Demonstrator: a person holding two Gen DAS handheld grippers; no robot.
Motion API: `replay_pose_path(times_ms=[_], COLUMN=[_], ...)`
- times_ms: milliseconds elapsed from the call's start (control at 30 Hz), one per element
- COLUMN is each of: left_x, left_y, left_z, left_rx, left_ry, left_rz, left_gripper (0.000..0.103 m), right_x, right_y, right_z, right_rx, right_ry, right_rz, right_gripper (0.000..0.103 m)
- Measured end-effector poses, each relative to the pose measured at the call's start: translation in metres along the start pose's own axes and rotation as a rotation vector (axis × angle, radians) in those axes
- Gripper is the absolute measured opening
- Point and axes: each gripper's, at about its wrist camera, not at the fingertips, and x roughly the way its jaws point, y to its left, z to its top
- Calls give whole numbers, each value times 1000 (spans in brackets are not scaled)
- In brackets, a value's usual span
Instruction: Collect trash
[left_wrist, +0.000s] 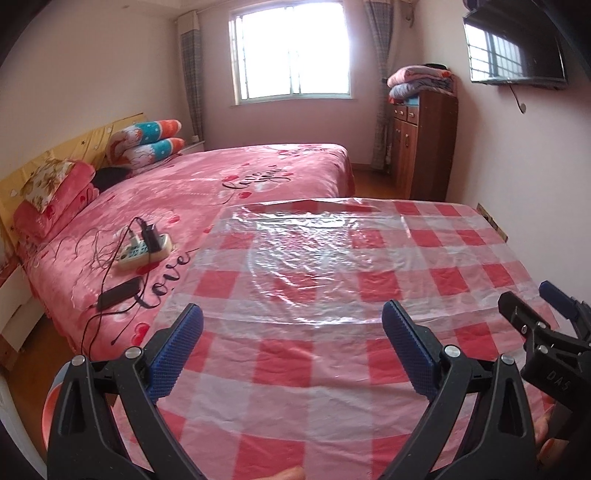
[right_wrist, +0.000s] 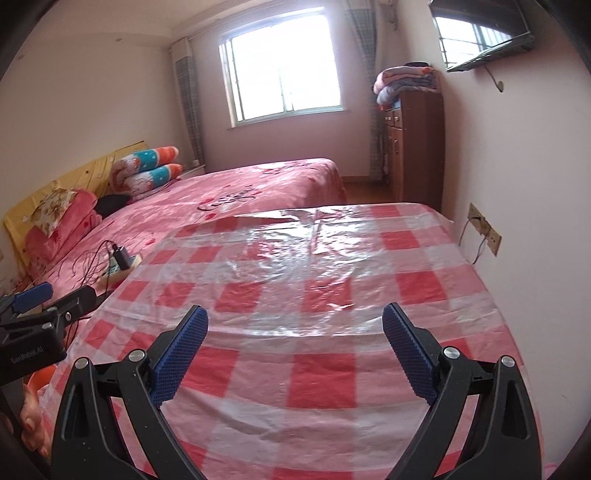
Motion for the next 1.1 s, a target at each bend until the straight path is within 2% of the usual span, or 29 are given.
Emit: replay_pose_path(times_ms=[500,1100], left_x=[17,30], left_y=[-51,-59], left_z=[1,-8], left_rx=[39,31], left_ry=[19,57], left_rz=[-44,-61], left_gripper=[98,99], right_x=[-7,-1], right_y=[-38,-45], right_z=[-1,-4], right_rx=[28,4], right_ry=[-33,-28], right_rz=[-85,-127], right_gripper=[94,94])
